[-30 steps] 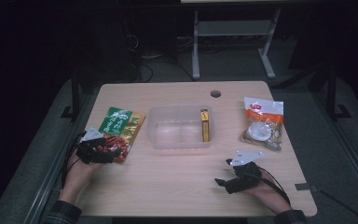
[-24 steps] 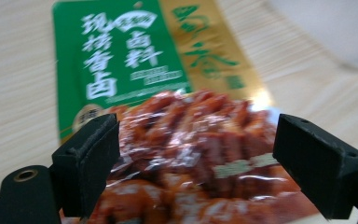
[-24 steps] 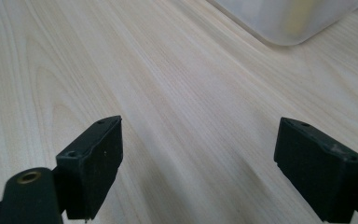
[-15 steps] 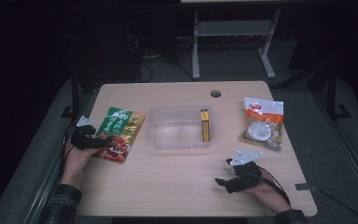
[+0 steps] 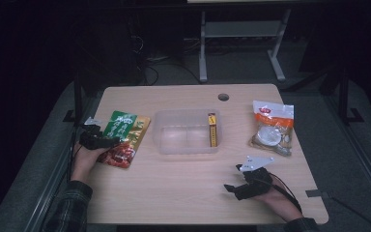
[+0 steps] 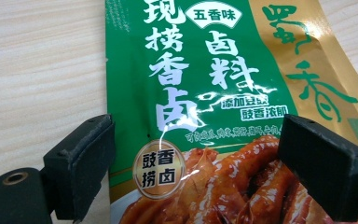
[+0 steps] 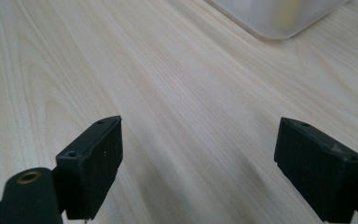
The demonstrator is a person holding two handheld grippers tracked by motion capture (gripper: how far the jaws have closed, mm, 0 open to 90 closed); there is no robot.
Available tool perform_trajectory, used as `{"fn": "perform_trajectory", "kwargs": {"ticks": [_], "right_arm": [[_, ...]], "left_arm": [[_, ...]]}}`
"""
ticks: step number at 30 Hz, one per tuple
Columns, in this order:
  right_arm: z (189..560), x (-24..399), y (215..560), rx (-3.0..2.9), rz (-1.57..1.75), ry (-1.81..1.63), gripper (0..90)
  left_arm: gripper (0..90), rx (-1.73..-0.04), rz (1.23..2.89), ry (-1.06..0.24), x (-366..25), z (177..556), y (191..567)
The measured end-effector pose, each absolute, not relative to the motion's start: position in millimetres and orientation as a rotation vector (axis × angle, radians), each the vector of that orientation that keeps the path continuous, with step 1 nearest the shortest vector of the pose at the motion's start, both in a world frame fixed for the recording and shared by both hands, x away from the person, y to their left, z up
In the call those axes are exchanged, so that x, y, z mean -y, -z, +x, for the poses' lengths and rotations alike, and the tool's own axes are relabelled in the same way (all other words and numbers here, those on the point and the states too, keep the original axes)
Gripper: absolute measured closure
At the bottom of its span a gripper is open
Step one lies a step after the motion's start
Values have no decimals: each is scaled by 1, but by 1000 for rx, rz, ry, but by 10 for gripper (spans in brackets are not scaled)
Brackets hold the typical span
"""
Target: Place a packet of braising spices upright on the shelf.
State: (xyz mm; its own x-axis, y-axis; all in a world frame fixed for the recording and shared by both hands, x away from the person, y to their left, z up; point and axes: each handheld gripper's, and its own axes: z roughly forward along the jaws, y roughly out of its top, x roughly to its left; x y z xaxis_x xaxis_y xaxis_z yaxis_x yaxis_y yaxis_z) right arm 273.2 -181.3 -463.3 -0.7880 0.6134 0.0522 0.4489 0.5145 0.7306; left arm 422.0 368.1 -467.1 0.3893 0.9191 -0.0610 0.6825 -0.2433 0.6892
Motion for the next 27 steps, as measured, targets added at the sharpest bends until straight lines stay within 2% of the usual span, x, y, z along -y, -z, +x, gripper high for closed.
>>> {"fn": "perform_trajectory", "kwargs": {"ticks": [13,20,26,27], "right_arm": [[272,183,464,-2539,915,-1129,150],[272,182,464,-2545,917,-1127,150],[271,182,464,-2543,916,-1130,150],[272,182,464,-2543,913,-1127,150]], "left_arm": [[113,-1384,2008,-470,-370,422,469],[170,-1363,2061,-476,-365,420,466],[243,-1350,2104,-480,-361,419,463],[283,-1335,2117,-485,-361,418,463]]}}
